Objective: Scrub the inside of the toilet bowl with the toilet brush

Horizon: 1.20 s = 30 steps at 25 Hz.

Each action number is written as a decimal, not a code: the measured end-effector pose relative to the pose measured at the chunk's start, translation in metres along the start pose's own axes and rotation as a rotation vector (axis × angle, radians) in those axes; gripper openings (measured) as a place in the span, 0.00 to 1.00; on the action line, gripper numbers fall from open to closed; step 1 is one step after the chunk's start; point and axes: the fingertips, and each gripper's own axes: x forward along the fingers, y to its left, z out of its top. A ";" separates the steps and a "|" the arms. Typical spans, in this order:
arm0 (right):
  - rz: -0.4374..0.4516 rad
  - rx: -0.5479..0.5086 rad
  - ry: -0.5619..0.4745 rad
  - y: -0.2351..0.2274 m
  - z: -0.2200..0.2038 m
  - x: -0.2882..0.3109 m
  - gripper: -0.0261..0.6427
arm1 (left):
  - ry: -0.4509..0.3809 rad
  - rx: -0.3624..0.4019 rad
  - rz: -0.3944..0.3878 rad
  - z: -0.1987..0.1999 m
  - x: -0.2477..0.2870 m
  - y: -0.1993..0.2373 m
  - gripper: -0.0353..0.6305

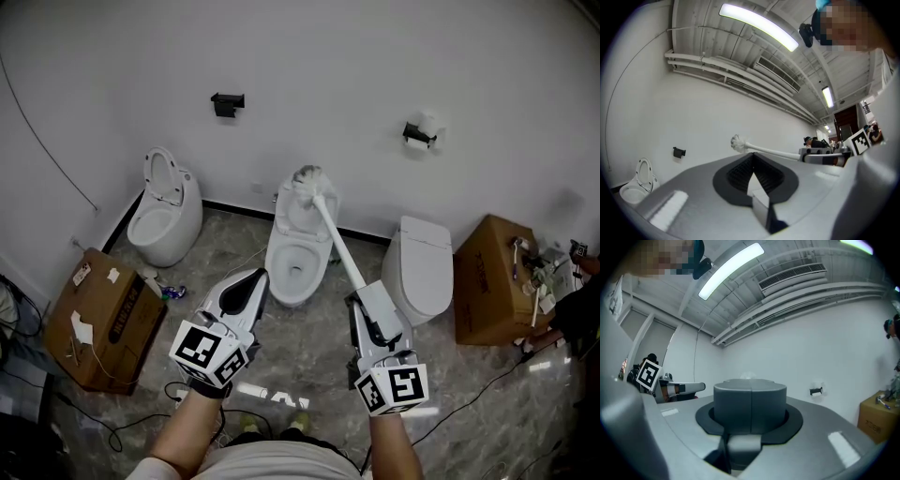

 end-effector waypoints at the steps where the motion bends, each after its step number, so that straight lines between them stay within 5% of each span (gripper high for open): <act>1: 0.002 -0.004 -0.002 -0.002 0.000 0.000 0.28 | 0.001 0.005 0.002 0.000 0.003 -0.002 0.06; 14: 0.051 0.066 0.028 -0.051 -0.025 -0.003 0.28 | 0.024 -0.024 0.094 -0.023 0.019 -0.002 0.06; 21: 0.052 0.084 0.042 -0.064 -0.032 0.005 0.28 | 0.041 -0.014 0.063 -0.029 0.037 -0.001 0.06; 30: 0.026 0.073 0.084 -0.076 -0.057 0.051 0.28 | 0.039 -0.032 0.083 -0.055 0.077 0.048 0.06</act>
